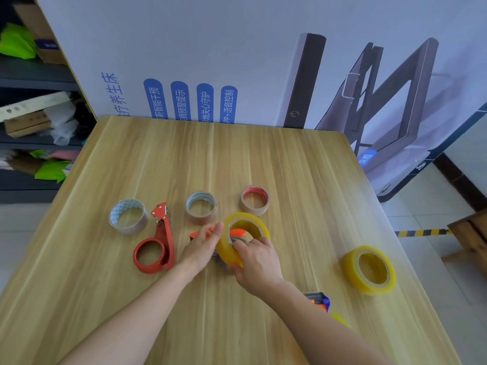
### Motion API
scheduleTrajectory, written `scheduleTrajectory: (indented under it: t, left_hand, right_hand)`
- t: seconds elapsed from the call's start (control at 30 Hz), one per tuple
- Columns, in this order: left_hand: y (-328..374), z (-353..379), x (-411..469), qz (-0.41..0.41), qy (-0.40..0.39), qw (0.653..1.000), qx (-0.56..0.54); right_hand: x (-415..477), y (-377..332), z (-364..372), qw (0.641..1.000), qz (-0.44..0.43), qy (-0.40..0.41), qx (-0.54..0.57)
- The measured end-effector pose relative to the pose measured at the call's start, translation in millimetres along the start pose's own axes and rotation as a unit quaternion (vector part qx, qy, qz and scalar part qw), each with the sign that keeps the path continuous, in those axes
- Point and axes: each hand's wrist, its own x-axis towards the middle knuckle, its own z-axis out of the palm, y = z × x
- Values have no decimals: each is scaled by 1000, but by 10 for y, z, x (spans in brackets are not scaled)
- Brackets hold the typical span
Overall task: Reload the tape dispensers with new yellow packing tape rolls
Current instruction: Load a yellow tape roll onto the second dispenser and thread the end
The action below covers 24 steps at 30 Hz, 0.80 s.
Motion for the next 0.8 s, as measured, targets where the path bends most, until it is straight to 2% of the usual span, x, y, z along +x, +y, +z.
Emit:
scheduleTrajectory:
  t: [0.43,0.53,0.6,0.67,0.8]
  left_hand:
    - [-131,91,92,-29,-15,999,-38]
    - [-132,97,106,-28,-27,998,-46]
    - [-118,114,95,-28,-23,998,-51]
    - [-94,138,83,-30,-20,998,-52]
    - [-28,167,81,-39,-20,998,-43]
  right_hand:
    - [-81,11,171,999,-16,-31,-30]
    - [-128,59,162,999,-17,-10,-51]
    - [-172,98,185,1000,-15,3,-14]
    - [-191,128,186,997,23,37,64]
    - [-136,229,184,968,186,105,131]
